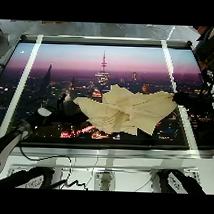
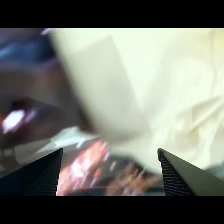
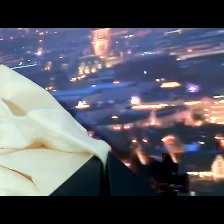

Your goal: Fold the clothes and pants, and hang the long-sleeved shirts on hangers.

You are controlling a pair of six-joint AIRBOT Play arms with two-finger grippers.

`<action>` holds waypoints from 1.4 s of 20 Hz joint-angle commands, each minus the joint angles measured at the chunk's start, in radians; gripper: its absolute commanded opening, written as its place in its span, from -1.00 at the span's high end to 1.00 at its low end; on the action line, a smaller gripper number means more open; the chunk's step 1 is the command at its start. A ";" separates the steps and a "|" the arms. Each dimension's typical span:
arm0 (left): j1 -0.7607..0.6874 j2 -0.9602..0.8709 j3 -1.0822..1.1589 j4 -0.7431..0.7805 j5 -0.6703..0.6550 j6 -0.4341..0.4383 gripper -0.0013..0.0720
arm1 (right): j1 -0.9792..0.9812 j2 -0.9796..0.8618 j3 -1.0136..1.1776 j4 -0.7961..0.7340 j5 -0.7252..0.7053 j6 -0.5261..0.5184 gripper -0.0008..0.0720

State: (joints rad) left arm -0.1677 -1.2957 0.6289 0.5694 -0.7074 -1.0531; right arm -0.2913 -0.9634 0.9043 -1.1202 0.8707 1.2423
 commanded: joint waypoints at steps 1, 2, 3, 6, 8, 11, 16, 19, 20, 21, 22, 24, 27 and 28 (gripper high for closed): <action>-0.070 -0.116 0.119 0.014 0.078 0.006 -0.75 | -0.001 0.000 0.000 0.001 0.004 -0.001 0.94; -0.074 -0.150 0.153 0.031 0.075 0.005 -0.68 | -0.001 0.000 0.000 0.001 0.004 0.000 0.94; -0.074 -0.182 0.183 0.036 0.072 -0.008 -0.29 | -0.001 0.000 0.000 0.001 0.005 0.000 0.94; -0.057 -0.206 0.250 0.036 0.048 -0.003 0.93 | -0.001 0.003 0.000 0.006 0.005 -0.001 0.94; -0.025 -0.182 0.305 0.066 0.031 -0.004 0.93 | -0.001 0.003 0.015 0.039 0.032 -0.002 0.94; 0.044 -0.088 0.412 0.242 -0.033 -0.005 0.93 | -0.001 0.009 0.071 0.049 0.064 -0.002 0.94; 0.171 0.206 0.565 0.446 -0.052 -0.004 0.93 | -0.001 0.092 0.164 0.050 0.053 -0.002 0.94; 0.219 0.392 0.583 0.482 -0.002 -0.003 0.93 | -0.001 0.181 0.198 0.051 0.054 -0.002 0.94; 0.229 0.452 0.583 0.492 0.008 -0.003 0.93 | -0.001 0.217 0.202 0.051 0.055 -0.002 0.94; 0.231 0.505 0.583 0.519 0.007 -0.004 0.93 | -0.001 0.258 0.203 0.051 0.060 -0.002 0.94; 0.232 0.558 0.582 0.561 0.003 -0.004 0.93 | -0.001 0.295 0.203 0.051 0.069 -0.002 0.94; 0.232 0.646 0.582 0.617 -0.024 -0.005 0.93 | -0.001 0.367 0.203 0.051 0.117 -0.002 0.94; 0.232 0.716 0.582 0.635 -0.145 -0.005 0.93 | -0.001 0.435 0.203 0.044 0.204 -0.002 0.94; 0.232 0.720 0.582 0.635 -0.195 -0.005 0.93 | -0.001 0.441 0.203 0.043 0.219 -0.002 0.94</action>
State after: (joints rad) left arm 0.0608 -0.6426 1.2087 1.1660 -0.7898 -1.0561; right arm -0.2924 -0.5777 1.1049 -1.0737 1.0203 1.2400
